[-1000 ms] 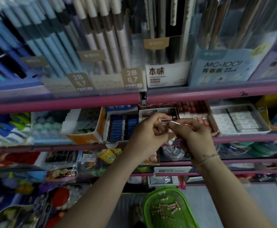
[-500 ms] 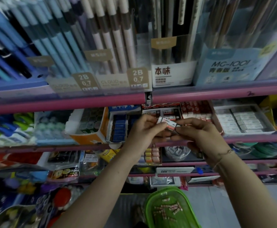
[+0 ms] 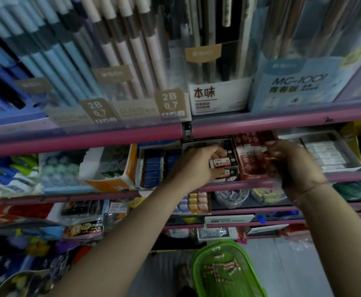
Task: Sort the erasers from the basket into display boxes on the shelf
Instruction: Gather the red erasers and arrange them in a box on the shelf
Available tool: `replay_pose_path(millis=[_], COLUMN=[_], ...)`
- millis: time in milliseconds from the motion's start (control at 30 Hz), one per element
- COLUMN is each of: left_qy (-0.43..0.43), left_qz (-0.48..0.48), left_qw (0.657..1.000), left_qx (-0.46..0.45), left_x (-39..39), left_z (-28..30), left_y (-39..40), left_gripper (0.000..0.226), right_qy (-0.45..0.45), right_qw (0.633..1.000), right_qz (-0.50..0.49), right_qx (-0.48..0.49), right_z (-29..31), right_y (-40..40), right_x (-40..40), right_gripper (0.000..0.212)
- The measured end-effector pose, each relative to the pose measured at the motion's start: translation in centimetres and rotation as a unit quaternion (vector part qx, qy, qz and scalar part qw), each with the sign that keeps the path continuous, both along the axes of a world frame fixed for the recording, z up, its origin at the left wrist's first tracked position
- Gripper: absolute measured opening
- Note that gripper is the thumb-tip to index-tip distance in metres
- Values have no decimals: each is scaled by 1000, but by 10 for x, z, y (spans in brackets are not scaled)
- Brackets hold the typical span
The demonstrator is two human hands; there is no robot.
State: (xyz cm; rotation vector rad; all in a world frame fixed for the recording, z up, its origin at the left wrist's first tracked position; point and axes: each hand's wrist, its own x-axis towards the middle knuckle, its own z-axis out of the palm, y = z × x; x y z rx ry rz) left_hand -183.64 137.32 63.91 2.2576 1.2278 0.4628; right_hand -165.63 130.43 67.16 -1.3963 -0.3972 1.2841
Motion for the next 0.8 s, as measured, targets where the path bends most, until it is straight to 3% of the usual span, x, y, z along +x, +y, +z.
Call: replay_pose_path(millis=[100,200,433,600,667,733,800], left_qy=[32,22,-27,-1,-110,-250,-296], left_qz=[-23,-27,16,33,49,38,24], left_qw=[997,996,997,999,990,948,919], left_qx=[68,85,70,12,-75,-192,-261], left_x=[7,7,6,7,5,1,-3], left_z=[-6,-11,-20,-13,1,19,31], left_y=[1,2,2,-1,-6,-14,-23], left_gripper=[23,21,20,17,14,17,18], right_qy=[206,260,187,126,67,18,-25], right_qw=[977,963,982,989,993,996,996], right_qz=[-22,-23,-11,-73,-95,-73,-16], right_qx=[44,64,25,27,30,52,88], right_z=[1,-4,-19,-20,-16,-12,-7], right_y=[-3,-5,-6,-8,-10,-11,-11], right_x=[1,-1,-4,-16,-21,-26,-32], right_gripper=[25,36,25,38,33,31,29])
